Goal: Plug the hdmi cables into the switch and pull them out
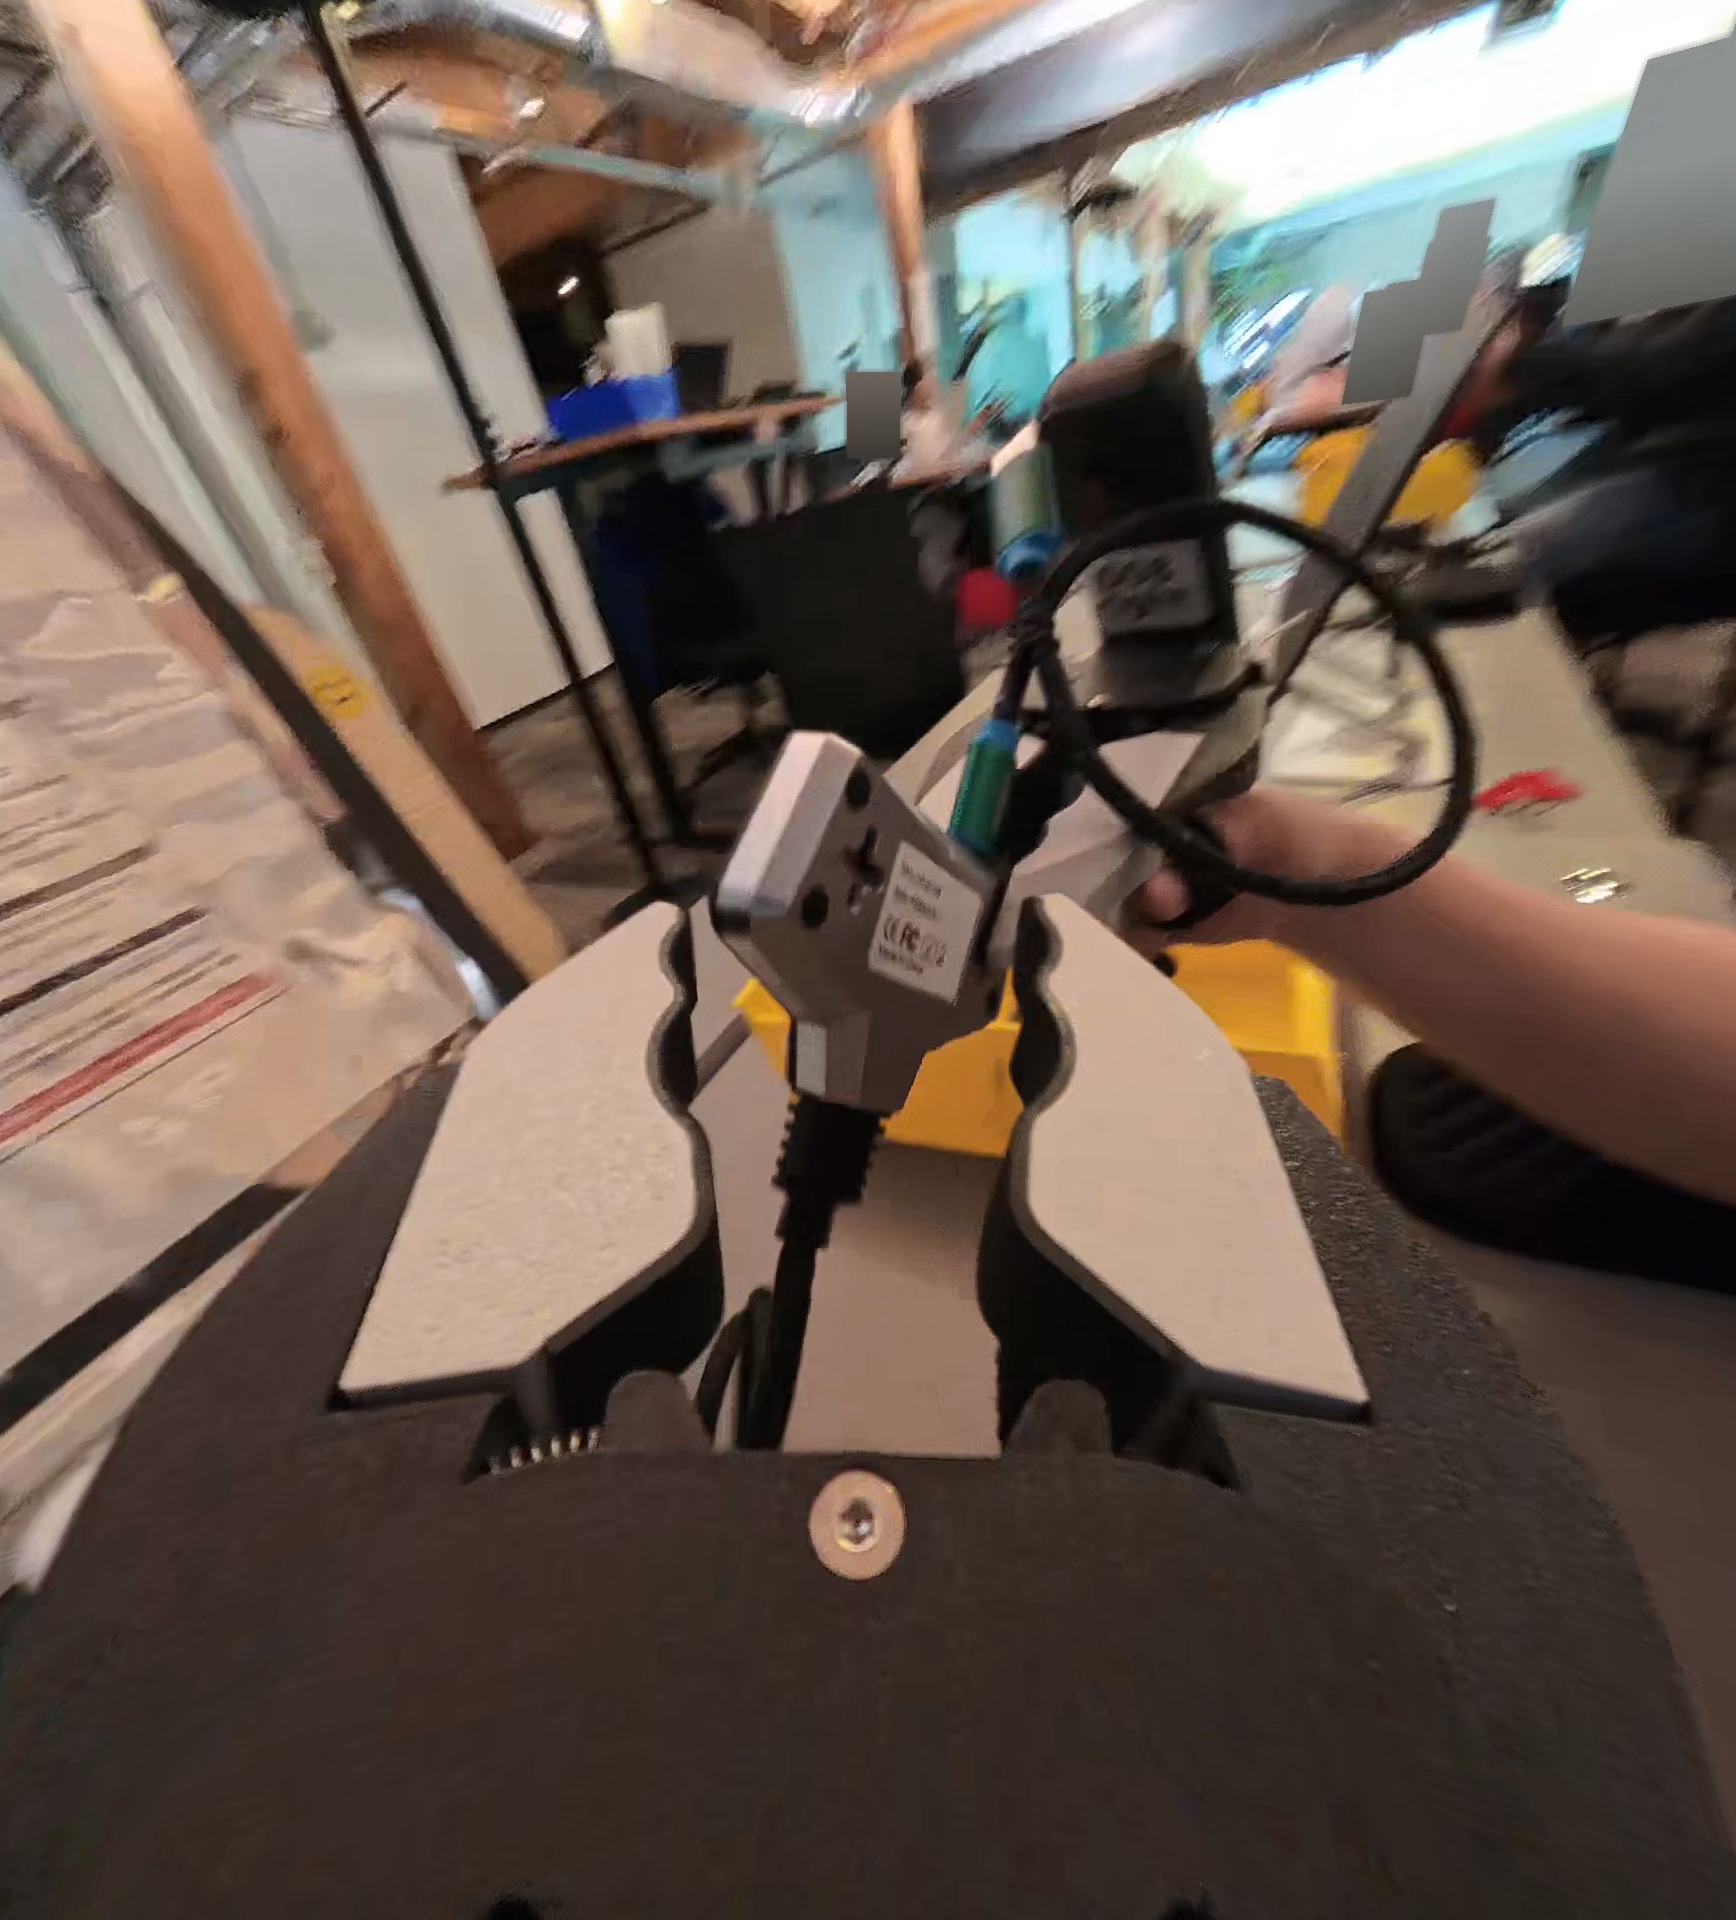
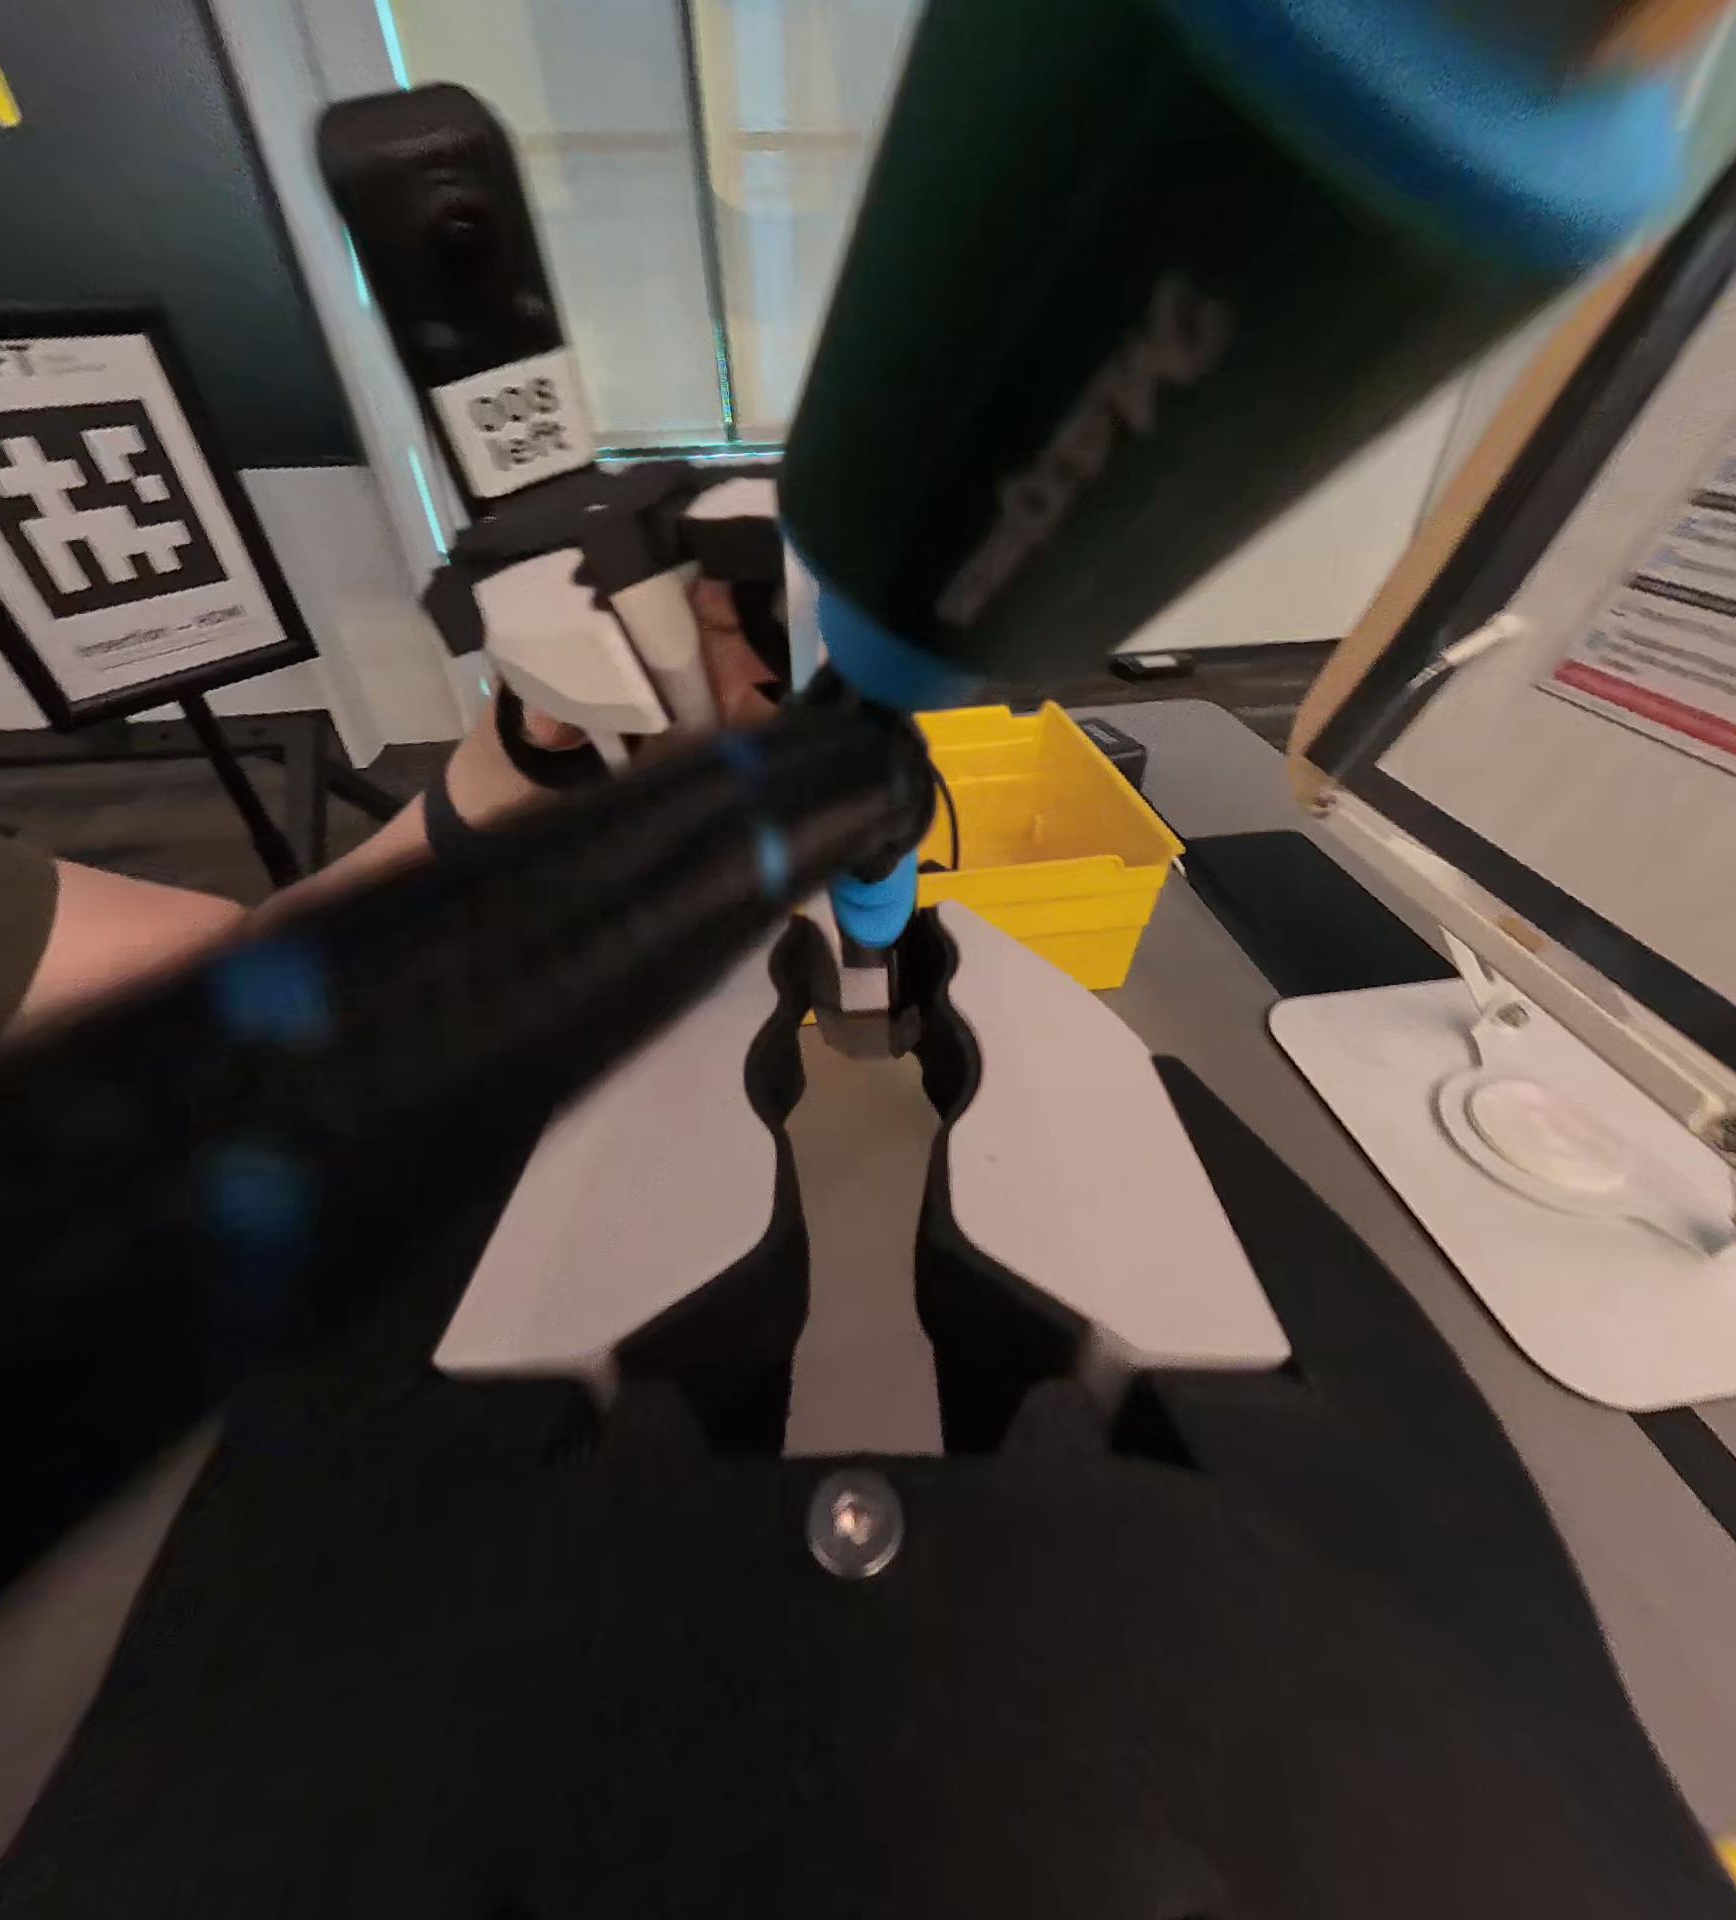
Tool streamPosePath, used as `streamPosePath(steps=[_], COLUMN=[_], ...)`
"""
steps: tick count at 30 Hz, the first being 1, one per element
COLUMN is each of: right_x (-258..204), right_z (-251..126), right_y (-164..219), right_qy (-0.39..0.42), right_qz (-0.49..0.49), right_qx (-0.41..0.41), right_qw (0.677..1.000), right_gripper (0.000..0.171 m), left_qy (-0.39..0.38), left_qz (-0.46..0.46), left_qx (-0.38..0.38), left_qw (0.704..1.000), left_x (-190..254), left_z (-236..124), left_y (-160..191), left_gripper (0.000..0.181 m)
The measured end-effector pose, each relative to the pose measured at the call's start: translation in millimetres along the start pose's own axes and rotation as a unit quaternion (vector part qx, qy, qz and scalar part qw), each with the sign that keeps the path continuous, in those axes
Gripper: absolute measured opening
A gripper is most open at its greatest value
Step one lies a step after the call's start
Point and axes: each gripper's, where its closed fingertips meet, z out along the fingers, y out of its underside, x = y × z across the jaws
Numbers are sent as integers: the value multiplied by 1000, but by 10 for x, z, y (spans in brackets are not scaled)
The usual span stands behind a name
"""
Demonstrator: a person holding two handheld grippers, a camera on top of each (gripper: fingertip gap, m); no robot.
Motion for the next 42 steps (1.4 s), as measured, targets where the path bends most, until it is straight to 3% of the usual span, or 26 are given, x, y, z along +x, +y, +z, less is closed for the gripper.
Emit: streamPosePath(steps=[3, 6, 11, 14, 22, 27, 30, 33, 42], right_x=[-137, -167, -100, -54, -131, -147, -164, -175, -138], right_z=[60, 59, -118, -235, -172, -116, -78, -92, -141], right_y=[-14, -3, -337, -440, -357, -361, -363, -370, -343], right_qy=[-32, -35, -24, -14, -45, -44, -41, -42, -34], right_qz=[-20, -32, 3, 9, 27, 30, 23, 20, 33], right_qx=[4, 0, 104, 143, 99, 103, 103, 99, 84], right_qw=[999, 999, 994, 990, 994, 993, 994, 994, 995], right_gripper=[20, 21, 20, 19, 12, 12, 12, 12, 13], left_qy=[73, 81, 112, 118, 150, 144, 141, 157, 179], left_qz=[-46, -44, -102, -128, -158, -130, -122, -136, -207], left_qx=[8, 2, 17, 15, 8, -22, -50, -48, -26], left_qw=[996, 996, 988, 985, 976, 981, 981, 977, 961], left_x=[152, 150, 133, 123, 200, 249, 293, 313, 344], left_z=[31, 47, -6, -18, 32, 94, 150, 162, 214], left_y=[39, 82, 7, 7, 57, 170, 265, 277, 212], left_gripper=[52, 31, 22, 21, 22, 25, 41, 25, 23])
